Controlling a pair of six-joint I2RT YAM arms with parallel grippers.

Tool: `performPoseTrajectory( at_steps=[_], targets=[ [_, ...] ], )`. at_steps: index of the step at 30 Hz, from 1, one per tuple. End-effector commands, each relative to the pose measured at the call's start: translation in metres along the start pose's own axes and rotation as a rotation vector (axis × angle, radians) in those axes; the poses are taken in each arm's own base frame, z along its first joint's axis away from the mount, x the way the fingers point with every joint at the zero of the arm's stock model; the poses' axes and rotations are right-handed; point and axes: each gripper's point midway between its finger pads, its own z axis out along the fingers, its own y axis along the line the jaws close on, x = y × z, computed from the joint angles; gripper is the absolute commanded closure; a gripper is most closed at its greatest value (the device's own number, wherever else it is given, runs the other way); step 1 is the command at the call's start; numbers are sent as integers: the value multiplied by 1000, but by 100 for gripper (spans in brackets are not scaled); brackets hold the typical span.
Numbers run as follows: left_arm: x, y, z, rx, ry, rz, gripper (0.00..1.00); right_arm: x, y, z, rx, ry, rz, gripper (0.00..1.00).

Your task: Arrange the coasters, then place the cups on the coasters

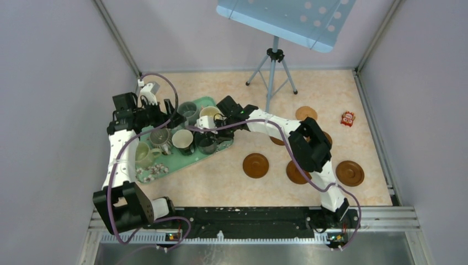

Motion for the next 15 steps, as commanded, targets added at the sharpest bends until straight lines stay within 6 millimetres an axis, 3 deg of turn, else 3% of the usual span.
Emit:
performPoseTrajectory(
  at_steps=[1, 8, 15],
  targets=[
    [-7, -6, -3, 27, -35, 32, 1, -28, -9, -20, 64, -59, 20, 100],
    [-4, -3, -3, 11, -33, 23, 1, -44, -11, -39, 93, -111, 120, 100],
    [-5, -4, -3, 9, -41, 22, 1, -58, -31, -68, 152, -213, 255, 100]
  ],
)
